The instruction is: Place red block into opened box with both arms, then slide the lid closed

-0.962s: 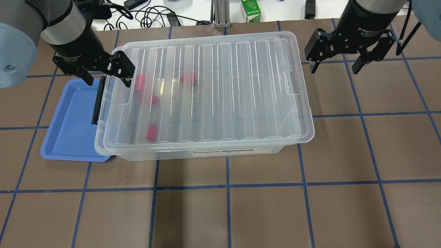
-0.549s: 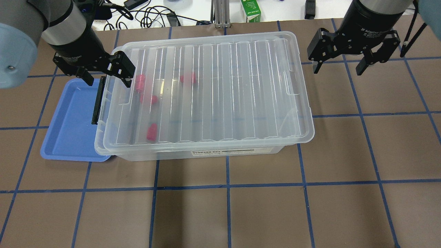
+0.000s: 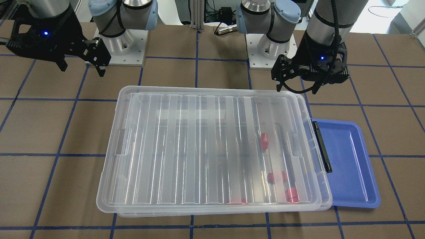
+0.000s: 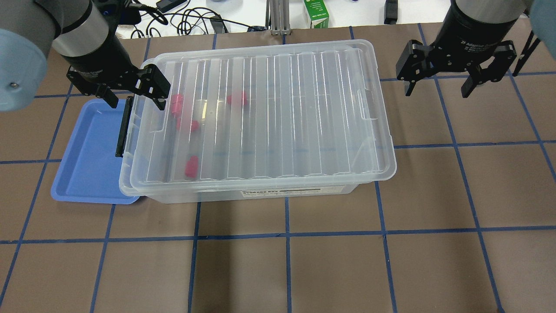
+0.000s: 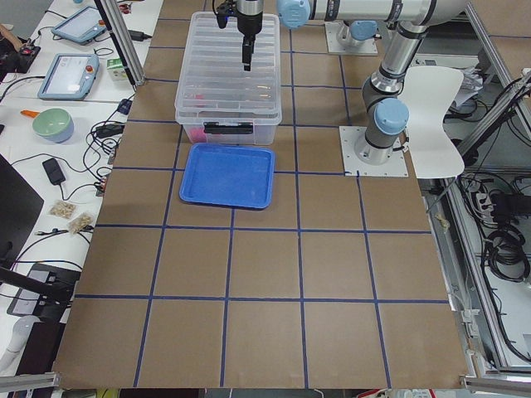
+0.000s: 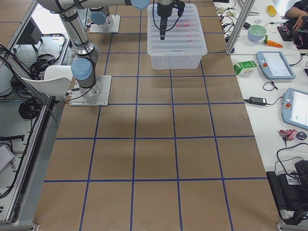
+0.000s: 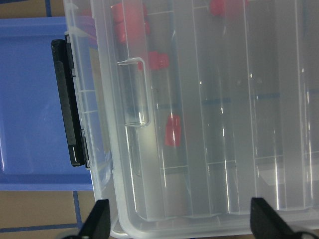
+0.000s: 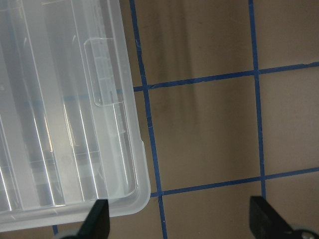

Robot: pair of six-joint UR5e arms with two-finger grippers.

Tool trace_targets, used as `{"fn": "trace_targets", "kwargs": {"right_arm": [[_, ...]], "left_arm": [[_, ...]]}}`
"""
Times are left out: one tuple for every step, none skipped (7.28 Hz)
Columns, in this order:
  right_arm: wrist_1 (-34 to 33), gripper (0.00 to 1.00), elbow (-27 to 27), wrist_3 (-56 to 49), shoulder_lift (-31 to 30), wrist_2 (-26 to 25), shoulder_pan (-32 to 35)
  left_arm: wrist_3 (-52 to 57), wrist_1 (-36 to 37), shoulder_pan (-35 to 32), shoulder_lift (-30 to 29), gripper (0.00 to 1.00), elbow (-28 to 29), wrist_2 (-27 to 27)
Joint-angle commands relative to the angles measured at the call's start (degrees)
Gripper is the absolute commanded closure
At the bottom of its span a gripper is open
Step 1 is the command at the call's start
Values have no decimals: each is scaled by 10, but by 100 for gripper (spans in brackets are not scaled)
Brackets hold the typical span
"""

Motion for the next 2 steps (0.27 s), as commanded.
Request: {"fn": "trace_targets", "kwargs": {"right_arm": [[1, 0, -2, 0, -1, 2, 0], [1, 0, -4, 0, -1, 2, 0]], "left_arm": [[-1, 0, 0, 0, 0, 2, 0], [-1, -1, 0, 1, 0, 4, 0]]}}
